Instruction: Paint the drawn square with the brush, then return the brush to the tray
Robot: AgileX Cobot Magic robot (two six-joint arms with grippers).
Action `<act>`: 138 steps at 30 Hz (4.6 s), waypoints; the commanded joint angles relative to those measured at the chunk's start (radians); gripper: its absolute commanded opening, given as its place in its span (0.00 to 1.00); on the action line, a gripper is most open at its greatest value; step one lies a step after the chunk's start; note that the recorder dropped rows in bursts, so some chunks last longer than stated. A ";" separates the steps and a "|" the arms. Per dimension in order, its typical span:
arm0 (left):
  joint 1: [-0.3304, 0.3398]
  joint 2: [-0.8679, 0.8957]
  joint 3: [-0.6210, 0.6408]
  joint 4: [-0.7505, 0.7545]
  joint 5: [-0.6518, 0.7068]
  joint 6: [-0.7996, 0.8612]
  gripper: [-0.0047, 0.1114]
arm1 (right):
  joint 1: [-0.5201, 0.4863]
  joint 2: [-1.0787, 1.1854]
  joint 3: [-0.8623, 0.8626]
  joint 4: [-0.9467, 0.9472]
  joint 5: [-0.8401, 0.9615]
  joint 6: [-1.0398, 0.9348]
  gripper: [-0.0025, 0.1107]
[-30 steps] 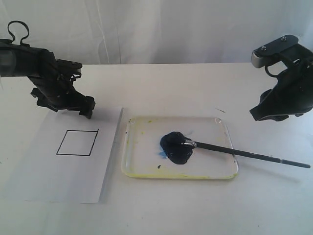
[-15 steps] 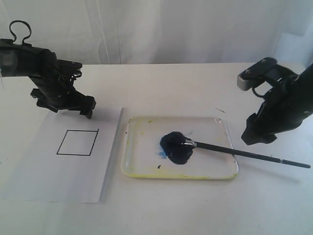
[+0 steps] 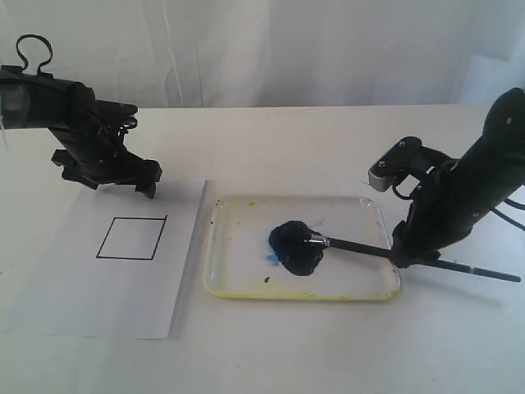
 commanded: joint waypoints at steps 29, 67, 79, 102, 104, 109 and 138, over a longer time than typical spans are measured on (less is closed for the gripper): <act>-0.001 0.049 0.022 0.023 0.084 0.009 0.94 | 0.001 0.075 -0.006 -0.246 -0.018 -0.008 0.51; -0.001 0.049 0.022 0.025 0.092 0.009 0.94 | 0.001 -0.091 -0.025 -0.268 0.117 -0.119 0.02; -0.001 0.049 0.022 0.010 0.120 -0.016 0.94 | 0.095 -0.161 -0.025 -0.109 0.220 -0.249 0.02; -0.001 0.049 0.022 0.008 0.138 -0.042 0.94 | 0.405 0.050 -0.370 -0.224 0.417 -0.038 0.02; -0.001 0.049 0.022 0.008 0.138 -0.042 0.94 | 0.432 0.091 -0.437 -0.239 0.449 -0.029 0.02; -0.001 0.049 0.022 0.008 0.138 -0.042 0.94 | 0.518 0.205 -0.604 -0.331 0.492 0.023 0.02; -0.001 0.049 0.022 0.008 0.134 -0.042 0.94 | 0.609 0.520 -0.932 -0.558 0.401 0.102 0.02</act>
